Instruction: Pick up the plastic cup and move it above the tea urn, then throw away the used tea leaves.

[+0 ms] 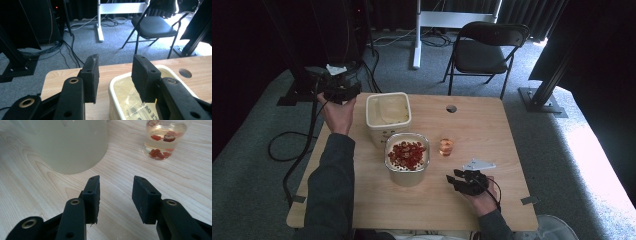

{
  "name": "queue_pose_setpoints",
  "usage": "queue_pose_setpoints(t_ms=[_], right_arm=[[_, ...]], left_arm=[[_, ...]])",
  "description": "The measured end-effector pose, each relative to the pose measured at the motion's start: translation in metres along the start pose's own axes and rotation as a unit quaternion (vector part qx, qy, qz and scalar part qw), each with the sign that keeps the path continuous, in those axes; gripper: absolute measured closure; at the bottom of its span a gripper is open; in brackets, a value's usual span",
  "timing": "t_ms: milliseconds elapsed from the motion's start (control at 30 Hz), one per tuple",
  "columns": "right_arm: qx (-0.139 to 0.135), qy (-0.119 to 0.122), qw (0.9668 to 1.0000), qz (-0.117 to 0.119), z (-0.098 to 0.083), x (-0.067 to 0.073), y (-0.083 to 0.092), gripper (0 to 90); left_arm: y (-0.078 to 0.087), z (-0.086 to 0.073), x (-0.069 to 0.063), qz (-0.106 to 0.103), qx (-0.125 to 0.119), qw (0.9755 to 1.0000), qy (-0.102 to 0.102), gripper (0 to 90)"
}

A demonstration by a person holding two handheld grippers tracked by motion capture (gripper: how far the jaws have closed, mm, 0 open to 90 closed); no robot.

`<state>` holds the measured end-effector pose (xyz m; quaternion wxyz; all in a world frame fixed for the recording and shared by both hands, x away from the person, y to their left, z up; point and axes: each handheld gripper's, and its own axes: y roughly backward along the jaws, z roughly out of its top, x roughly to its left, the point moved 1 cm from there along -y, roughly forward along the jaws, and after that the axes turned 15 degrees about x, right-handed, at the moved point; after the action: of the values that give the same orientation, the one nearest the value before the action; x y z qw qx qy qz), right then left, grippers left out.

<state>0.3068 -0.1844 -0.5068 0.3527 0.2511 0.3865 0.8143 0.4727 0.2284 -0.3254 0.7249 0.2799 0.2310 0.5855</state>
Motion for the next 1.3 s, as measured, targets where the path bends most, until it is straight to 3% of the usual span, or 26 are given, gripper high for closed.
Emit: queue_pose_setpoints(t_ms=[233, 500, 633, 833, 967, 1067, 1300], right_arm=[[-0.001, -0.003, 1.0000, 0.002, -0.001, -0.005, 0.000, 55.9], [0.007, 0.005, 1.0000, -0.004, 0.005, -0.013, -0.002, 56.1], [0.000, 0.015, 0.9996, -0.022, 0.011, -0.017, -0.002, 58.0], [-0.023, 0.010, 0.9989, -0.039, 0.018, -0.025, 0.000, 57.1], [-0.026, -0.007, 0.9988, -0.042, 0.018, -0.032, 0.000, 57.0], [-0.032, -0.014, 0.9986, -0.039, 0.017, -0.036, 0.000, 52.8], [-0.047, -0.007, 0.9981, -0.039, 0.019, -0.040, -0.002, 53.7]], left_arm=[[-0.003, -0.016, 0.002, -0.013, -0.005, 0.9999, -0.008, 53.7], [-0.006, -0.050, 0.002, -0.023, -0.011, 0.9993, -0.025, 52.2], [0.000, -0.067, 0.006, -0.032, -0.019, 0.9990, -0.023, 52.3], [0.003, -0.089, 0.010, -0.035, -0.022, 0.9990, -0.020, 51.0], [0.000, -0.105, 0.008, -0.038, -0.017, 0.9989, -0.022, 50.3], [-0.003, -0.117, 0.004, -0.038, -0.007, 0.9986, -0.037, 47.9], [-0.011, -0.143, -0.004, -0.039, 0.012, 0.9977, -0.053, 46.6]])
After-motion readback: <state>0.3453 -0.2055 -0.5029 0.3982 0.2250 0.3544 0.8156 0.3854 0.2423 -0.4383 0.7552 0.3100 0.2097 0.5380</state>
